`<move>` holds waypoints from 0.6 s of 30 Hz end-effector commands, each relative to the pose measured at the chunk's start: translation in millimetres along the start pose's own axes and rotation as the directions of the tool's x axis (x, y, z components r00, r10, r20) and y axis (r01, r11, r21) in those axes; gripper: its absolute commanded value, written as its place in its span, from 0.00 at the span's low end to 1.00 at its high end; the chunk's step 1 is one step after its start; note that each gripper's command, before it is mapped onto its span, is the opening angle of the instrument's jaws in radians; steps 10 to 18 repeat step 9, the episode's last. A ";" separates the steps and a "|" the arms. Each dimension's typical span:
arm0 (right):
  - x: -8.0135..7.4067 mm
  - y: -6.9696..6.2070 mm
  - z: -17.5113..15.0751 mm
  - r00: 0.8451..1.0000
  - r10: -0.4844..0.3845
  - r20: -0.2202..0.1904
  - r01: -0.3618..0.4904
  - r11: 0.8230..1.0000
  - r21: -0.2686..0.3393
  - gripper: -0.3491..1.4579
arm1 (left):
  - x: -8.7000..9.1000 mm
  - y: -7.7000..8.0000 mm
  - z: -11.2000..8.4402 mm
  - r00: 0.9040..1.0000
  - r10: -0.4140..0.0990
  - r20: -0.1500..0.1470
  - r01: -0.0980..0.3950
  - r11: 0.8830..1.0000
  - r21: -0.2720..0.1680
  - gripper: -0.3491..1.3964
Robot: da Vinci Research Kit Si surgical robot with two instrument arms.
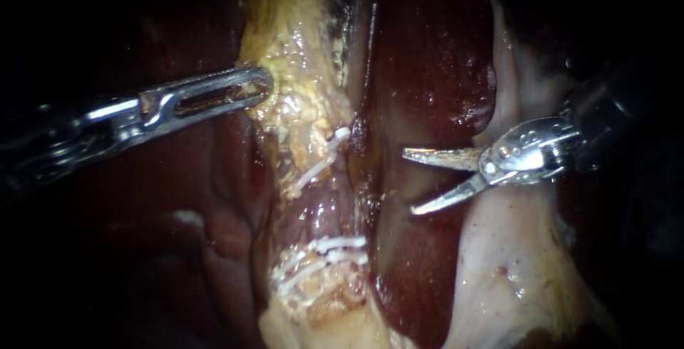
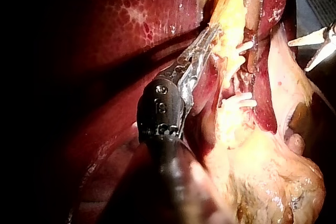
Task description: Go back from the cut right tube
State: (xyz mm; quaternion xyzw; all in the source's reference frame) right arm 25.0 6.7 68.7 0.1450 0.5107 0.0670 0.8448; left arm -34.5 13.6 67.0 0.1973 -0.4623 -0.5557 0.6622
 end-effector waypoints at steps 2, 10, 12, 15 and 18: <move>0.0 0.0 0.0 1.000 0.001 0.000 -0.001 1.000 0.000 0.98 | 0.0 -0.1 -0.1 1.000 0.001 -0.001 -0.001 1.000 0.002 0.00; 0.0 0.0 0.0 1.000 0.001 0.000 -0.001 1.000 0.000 0.98 | -0.1 0.0 -0.2 1.000 0.000 -0.002 0.000 1.000 0.003 0.00; 0.0 0.0 0.0 1.000 0.001 0.000 -0.001 1.000 0.000 0.98 | -0.1 0.0 -0.2 1.000 0.000 -0.002 0.000 1.000 0.003 0.00; 0.0 0.0 0.0 1.000 0.001 0.000 -0.001 1.000 0.000 0.98 | -0.1 0.0 -0.2 1.000 0.000 -0.002 0.000 1.000 0.003 0.00; 0.0 0.0 0.0 1.000 0.001 0.000 -0.001 1.000 0.000 0.98 | -0.1 0.0 -0.2 1.000 0.000 -0.002 0.000 1.000 0.003 0.00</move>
